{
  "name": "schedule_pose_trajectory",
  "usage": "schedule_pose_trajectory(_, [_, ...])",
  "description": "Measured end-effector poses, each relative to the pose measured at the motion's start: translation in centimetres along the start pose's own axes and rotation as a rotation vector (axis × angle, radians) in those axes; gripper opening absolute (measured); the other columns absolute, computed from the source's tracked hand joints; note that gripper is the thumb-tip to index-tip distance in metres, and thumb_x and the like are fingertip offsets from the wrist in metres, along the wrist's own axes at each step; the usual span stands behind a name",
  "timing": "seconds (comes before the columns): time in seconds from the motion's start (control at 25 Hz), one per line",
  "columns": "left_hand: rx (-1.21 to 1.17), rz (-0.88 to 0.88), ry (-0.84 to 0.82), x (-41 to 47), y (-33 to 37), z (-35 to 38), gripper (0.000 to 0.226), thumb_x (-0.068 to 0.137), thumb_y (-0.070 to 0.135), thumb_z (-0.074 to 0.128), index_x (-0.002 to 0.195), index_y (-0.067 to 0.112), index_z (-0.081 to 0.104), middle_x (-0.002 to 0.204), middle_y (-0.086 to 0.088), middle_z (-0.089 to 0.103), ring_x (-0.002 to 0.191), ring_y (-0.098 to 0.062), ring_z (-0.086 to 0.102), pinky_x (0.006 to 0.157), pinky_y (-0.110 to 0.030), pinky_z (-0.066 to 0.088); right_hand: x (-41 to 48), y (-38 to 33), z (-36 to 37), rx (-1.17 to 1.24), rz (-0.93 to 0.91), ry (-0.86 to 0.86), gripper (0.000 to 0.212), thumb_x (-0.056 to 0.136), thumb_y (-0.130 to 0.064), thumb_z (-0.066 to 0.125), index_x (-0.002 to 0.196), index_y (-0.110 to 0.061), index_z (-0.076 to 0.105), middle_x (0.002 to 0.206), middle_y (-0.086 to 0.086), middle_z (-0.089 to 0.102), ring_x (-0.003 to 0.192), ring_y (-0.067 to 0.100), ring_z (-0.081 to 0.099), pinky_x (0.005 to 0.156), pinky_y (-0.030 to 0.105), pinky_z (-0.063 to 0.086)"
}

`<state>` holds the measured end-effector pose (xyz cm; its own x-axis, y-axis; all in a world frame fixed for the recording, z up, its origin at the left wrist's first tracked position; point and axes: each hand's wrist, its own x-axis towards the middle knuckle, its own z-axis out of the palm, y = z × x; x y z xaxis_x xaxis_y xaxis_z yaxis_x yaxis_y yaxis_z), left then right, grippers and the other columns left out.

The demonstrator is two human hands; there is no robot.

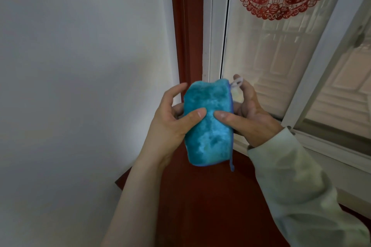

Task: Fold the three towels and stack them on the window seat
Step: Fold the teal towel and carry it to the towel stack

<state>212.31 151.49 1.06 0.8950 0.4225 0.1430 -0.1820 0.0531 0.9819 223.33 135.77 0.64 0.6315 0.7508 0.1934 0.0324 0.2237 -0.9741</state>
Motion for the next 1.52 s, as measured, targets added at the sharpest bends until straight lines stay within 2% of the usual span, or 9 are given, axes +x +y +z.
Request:
schedule_pose_trajectory(0.2, [0.229,0.083,-0.169,-0.1,-0.2,-0.7,0.068,0.082,-0.008,0.074,0.133,0.036,0.060,0.127,0.008,0.066,0.117,-0.019,0.066,0.091,-0.040,0.060,0.3,0.3,-1.0,-0.140,-0.043,-0.066,0.078,0.074,0.004,0.077,0.135,-0.032,0.044,0.115,-0.003,0.062,0.104,0.018,0.069,0.076,0.029,0.059])
schedule_pose_trajectory(0.44, [0.531,0.082,-0.038,0.0,-0.6,-0.5,0.063,0.082,0.003,0.079,0.129,0.040,0.061,0.118,0.018,0.067,0.106,-0.004,0.067,0.087,-0.030,0.062,0.6,0.9,-1.8,-0.342,0.008,-0.098,0.078,0.072,0.006,0.080,0.132,-0.029,0.046,0.117,-0.004,0.060,0.096,0.005,0.069,0.072,0.021,0.057])
schedule_pose_trajectory(0.76, [0.715,0.129,0.099,0.0,-0.6,-1.1,0.044,0.078,0.020,0.085,0.116,0.030,0.066,0.099,0.013,0.071,0.087,-0.008,0.069,0.078,-0.029,0.061,0.6,0.8,-0.9,-0.416,-0.087,-0.017,0.060,0.072,0.008,0.078,0.117,-0.022,0.052,0.098,-0.009,0.063,0.076,-0.007,0.069,0.059,0.011,0.053])
schedule_pose_trajectory(0.88, [0.691,0.147,0.100,0.0,-0.4,-1.0,0.034,0.077,0.022,0.086,0.104,0.029,0.067,0.102,0.007,0.069,0.095,-0.012,0.067,0.086,-0.037,0.059,0.4,0.6,-1.1,-0.390,-0.095,-0.023,0.058,0.070,0.006,0.081,0.113,-0.026,0.058,0.099,-0.007,0.066,0.083,0.001,0.071,0.063,0.016,0.056])
schedule_pose_trajectory(0.96, [0.626,0.149,0.063,-0.1,-0.2,-0.9,0.029,0.078,0.021,0.083,0.100,0.029,0.065,0.104,0.011,0.069,0.101,-0.008,0.067,0.092,-0.039,0.058,0.3,0.4,-1.4,-0.406,-0.092,-0.020,0.055,0.068,-0.005,0.086,0.110,-0.033,0.063,0.103,-0.004,0.067,0.091,0.013,0.070,0.068,0.029,0.061])
schedule_pose_trajectory(1.08, [0.436,0.095,-0.017,-0.3,0.3,-0.4,0.023,0.081,0.019,0.075,0.097,0.026,0.060,0.087,0.013,0.069,0.084,-0.007,0.070,0.076,-0.032,0.061,-0.2,-0.2,-1.4,-0.442,-0.097,0.006,0.048,0.061,-0.031,0.085,0.106,-0.038,0.067,0.102,-0.001,0.067,0.097,0.020,0.066,0.077,0.046,0.061])
schedule_pose_trajectory(1.24, [0.229,0.090,-0.042,-0.5,0.7,1.0,0.022,0.090,0.012,0.074,0.108,0.015,0.061,0.094,0.003,0.074,0.088,-0.015,0.074,0.074,-0.030,0.061,-1.4,-1.0,-1.3,-0.199,-0.044,0.007,0.040,0.076,-0.020,0.079,0.112,-0.028,0.064,0.105,-0.005,0.072,0.095,0.010,0.072,0.072,0.024,0.059])
schedule_pose_trajectory(1.4, [0.092,0.102,-0.037,-0.1,0.9,2.2,0.033,0.086,0.019,0.074,0.116,0.014,0.061,0.110,-0.008,0.074,0.099,-0.024,0.075,0.080,-0.037,0.062,-2.8,-1.5,-0.1,-0.071,-0.005,0.084,0.038,0.090,-0.011,0.065,0.127,-0.018,0.058,0.117,0.004,0.070,0.104,0.011,0.071,0.078,0.024,0.058])
schedule_pose_trajectory(1.52, [0.072,0.105,-0.041,-0.2,1.0,3.4,0.034,0.090,0.025,0.073,0.119,0.020,0.057,0.114,-0.004,0.071,0.101,-0.019,0.075,0.082,-0.037,0.062,-3.4,-2.1,0.3,0.060,0.001,0.155,0.028,0.095,-0.007,0.058,0.121,-0.018,0.058,0.106,0.001,0.075,0.096,0.012,0.073,0.071,0.021,0.058])
